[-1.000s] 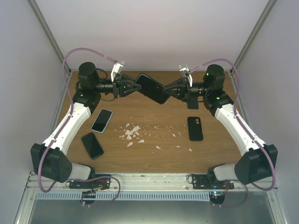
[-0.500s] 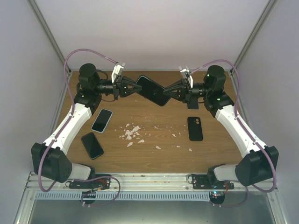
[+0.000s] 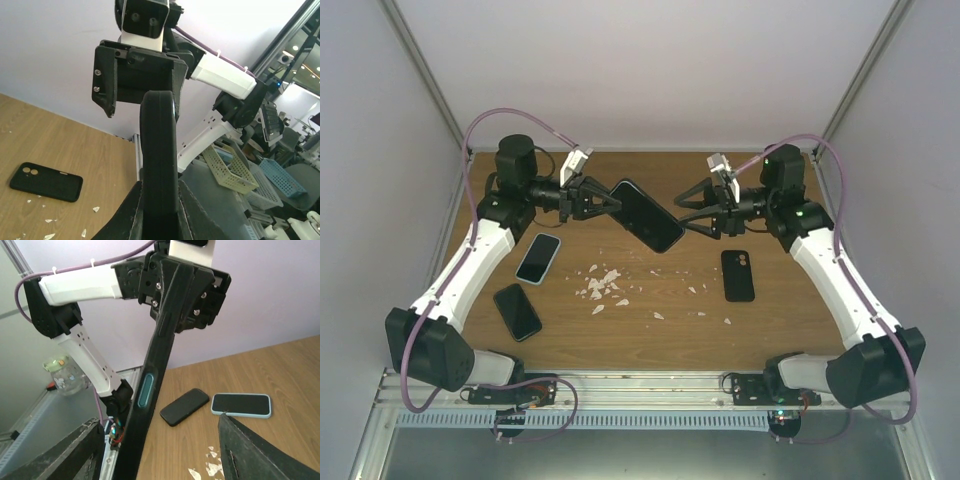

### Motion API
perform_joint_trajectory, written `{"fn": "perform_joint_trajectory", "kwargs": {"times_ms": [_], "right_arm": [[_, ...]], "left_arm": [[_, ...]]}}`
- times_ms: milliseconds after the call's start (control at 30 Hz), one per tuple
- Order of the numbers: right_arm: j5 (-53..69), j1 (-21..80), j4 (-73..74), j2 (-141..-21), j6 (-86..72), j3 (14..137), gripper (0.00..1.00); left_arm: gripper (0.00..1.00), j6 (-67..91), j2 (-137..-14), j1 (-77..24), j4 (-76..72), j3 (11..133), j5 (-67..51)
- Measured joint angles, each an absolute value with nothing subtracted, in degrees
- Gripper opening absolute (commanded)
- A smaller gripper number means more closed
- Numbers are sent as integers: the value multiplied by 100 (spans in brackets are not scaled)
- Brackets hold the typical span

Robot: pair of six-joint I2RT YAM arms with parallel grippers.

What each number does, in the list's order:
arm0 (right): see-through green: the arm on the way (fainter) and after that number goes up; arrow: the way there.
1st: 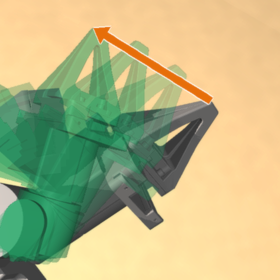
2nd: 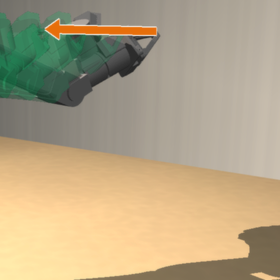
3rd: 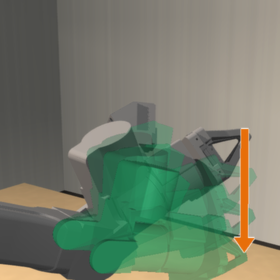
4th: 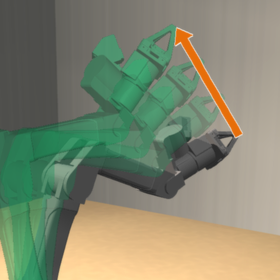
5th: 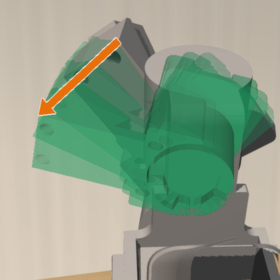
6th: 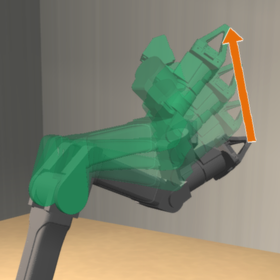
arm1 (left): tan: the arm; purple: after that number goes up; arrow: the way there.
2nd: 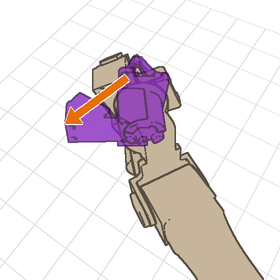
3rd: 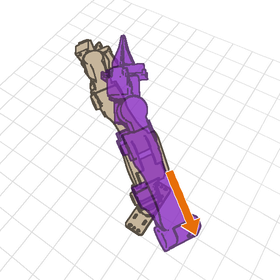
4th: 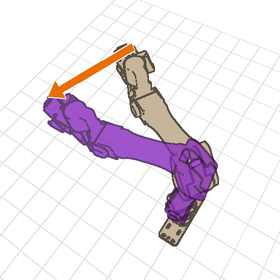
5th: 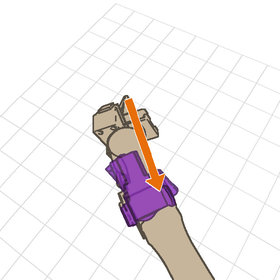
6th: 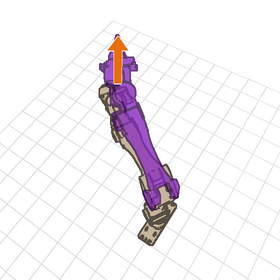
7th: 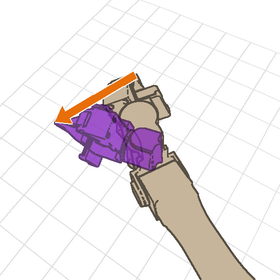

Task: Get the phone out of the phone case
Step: Adjust the phone, then remove the phone case from the phone.

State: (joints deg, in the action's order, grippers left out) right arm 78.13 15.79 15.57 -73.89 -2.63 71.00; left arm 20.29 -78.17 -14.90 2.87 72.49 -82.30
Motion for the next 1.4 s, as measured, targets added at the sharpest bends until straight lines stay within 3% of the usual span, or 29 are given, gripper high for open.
{"fn": "perform_joint_trajectory", "kwargs": {"times_ms": [233, 400, 1400], "right_arm": [[7557, 1516, 3385, -7387, 1378, 7277, 68], [7286, 1516, 3861, -7258, 1651, 7161, 68], [6995, 1518, 3594, -7050, 1203, 6941, 34]], "left_arm": [[0, 1649, -7815, -1409, 858, 7293, -8383], [0, 1603, -7808, -1404, 788, 7181, -8361], [0, 1911, -7675, -1415, 316, 6938, -8326]]}}
